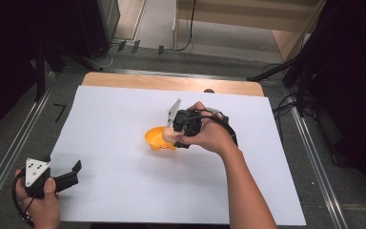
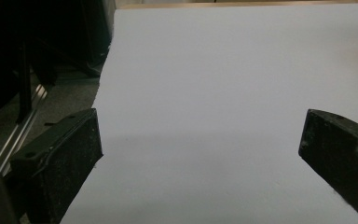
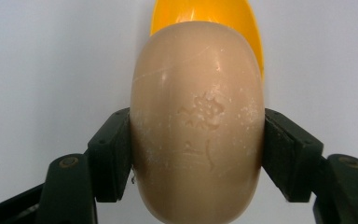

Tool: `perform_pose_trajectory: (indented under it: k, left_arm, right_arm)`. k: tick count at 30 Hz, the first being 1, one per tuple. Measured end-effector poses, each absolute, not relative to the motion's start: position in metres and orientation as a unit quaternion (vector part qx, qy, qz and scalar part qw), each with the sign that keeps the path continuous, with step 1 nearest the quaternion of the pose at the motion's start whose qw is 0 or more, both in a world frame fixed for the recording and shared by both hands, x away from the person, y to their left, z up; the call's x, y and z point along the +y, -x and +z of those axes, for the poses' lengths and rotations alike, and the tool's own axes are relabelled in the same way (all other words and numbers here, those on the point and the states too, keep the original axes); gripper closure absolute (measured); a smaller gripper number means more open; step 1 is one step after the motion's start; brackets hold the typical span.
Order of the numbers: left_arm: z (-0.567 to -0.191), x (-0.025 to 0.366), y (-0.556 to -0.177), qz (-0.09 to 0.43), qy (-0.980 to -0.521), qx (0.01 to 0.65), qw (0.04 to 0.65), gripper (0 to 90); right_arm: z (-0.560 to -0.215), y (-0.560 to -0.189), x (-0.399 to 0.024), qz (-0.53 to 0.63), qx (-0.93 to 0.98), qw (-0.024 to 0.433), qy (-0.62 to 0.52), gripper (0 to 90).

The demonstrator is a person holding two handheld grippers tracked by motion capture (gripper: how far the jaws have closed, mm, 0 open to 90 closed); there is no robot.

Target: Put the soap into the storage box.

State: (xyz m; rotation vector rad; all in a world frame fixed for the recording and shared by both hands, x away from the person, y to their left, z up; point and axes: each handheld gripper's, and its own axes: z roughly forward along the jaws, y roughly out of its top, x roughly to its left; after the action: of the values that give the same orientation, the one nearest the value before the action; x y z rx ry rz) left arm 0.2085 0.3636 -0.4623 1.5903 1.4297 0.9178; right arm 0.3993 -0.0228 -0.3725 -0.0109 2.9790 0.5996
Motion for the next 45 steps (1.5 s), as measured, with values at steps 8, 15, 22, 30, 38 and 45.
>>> perform_pose_trajectory:
  k: [8,15,22,30,38,45]
  left_arm:
    - [-0.462,0.365,-0.208,0.360,-0.625,0.565,0.400,0.0]
    - [-0.462,0.365,-0.208,0.356,-0.625,0.565,0.406,0.0]
    - [-0.462,0.365,-0.208,0.356,-0.625,0.564,0.406,0.0]
    - [-0.462,0.365,-0.208,0.355,-0.626,0.563,0.407,0.0]
    - [-0.462,0.366,-0.208,0.355,-0.624,0.564,0.408,0.0]
    - [-0.462,0.366,-0.208,0.355,-0.624,0.564,0.408,0.0]
  right_arm:
    - [-0.375,-0.407,-0.010,0.191,0.980,0.050,0.013,33.2]
    - [-0.379,-0.413,0.005,0.178,0.983,0.031,0.032,33.1]
    - [-0.385,-0.418,0.014,0.165,0.985,0.023,0.034,33.1]
    - [-0.387,-0.424,0.016,0.167,0.985,0.013,0.034,33.0]
    - [-0.392,-0.428,0.016,0.167,0.986,0.005,0.026,32.9]
    - [-0.392,-0.429,0.017,0.165,0.986,-0.005,0.021,32.5]
